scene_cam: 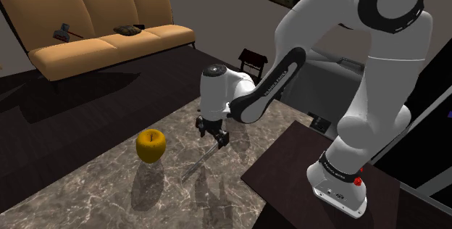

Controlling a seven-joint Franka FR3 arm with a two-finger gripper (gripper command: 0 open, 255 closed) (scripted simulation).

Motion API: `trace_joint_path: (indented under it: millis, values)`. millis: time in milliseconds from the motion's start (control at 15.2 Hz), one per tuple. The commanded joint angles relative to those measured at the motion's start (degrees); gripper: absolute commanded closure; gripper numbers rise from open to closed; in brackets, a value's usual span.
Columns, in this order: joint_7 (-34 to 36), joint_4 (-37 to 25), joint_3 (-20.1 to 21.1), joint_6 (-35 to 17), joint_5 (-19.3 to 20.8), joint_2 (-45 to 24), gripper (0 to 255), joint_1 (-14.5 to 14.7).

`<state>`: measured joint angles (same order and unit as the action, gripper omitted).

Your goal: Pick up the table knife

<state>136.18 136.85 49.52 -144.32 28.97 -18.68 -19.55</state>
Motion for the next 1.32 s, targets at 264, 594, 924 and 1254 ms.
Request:
trace_joint_path:
  millis: [264,594,924,1254]
  values:
    - [6.59,-1.34,-6.05,-2.35,7.11,-5.19,0,5.1]
    - [8.44,-1.73,-8.26,-3.51,9.67,-7.12,255,6.83]
    - [8.49,-1.73,-8.34,-3.55,9.75,-7.18,255,6.88]
    - [7.69,-1.65,-7.43,-3.02,8.67,-6.41,255,6.17]
